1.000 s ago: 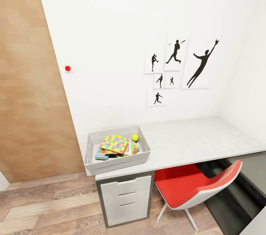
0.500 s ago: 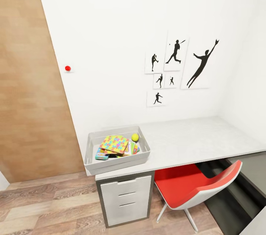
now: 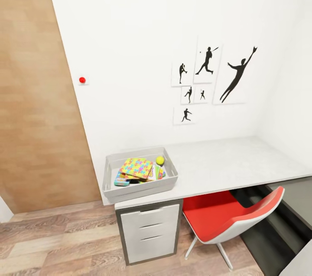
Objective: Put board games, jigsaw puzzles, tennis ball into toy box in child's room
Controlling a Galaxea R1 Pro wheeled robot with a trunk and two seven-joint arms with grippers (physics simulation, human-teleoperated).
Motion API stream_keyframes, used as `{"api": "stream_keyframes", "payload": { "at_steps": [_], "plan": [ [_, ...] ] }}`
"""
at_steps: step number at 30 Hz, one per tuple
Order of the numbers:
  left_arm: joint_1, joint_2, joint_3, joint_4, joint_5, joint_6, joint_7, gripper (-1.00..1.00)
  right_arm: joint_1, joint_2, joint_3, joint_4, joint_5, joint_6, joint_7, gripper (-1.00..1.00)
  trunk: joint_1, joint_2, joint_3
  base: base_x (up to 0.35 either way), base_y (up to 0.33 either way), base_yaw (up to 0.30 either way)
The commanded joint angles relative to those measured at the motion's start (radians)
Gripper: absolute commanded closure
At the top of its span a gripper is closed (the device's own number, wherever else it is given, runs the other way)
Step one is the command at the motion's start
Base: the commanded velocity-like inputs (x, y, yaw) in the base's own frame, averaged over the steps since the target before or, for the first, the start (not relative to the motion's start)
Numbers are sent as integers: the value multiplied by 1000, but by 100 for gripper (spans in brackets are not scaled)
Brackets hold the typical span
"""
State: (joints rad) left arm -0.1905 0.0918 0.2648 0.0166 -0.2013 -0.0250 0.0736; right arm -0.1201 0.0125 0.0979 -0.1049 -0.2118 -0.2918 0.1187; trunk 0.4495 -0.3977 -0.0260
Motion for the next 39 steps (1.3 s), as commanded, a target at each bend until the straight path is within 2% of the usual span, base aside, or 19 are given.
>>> {"api": "stream_keyframes", "payload": {
  "at_steps": [1, 17, 21, 29, 39],
  "plan": [
    [-1, 0, 8, 2, -11, -3, 3, -100, -1, 0, 8, 4, -11, -4, 2, -100, 0, -2, -2, -51, 55, 0],
    [-1, -1, 6, -2, -11, -1, 5, -100, -1, -1, 7, 34, -11, -11, 1, -100, 0, -2, -2, -9, 10, 0],
    [-2, 3, 13, -26, -4, -4, 6, -100, -1, -6, 5, 36, -12, -7, 1, -100, 0, -2, -2, 0, 0, 0],
    [-1, -24, 14, -4, -6, -2, 2, -100, -1, -15, 5, 78, -15, -7, 1, -100, 0, -2, -2, 0, 0, 0],
    [-1, -33, 14, 3, -3, -3, 2, -100, -1, -19, 4, 86, -15, -8, 1, -100, 0, -2, -2, 0, 0, 0]
  ]
}}
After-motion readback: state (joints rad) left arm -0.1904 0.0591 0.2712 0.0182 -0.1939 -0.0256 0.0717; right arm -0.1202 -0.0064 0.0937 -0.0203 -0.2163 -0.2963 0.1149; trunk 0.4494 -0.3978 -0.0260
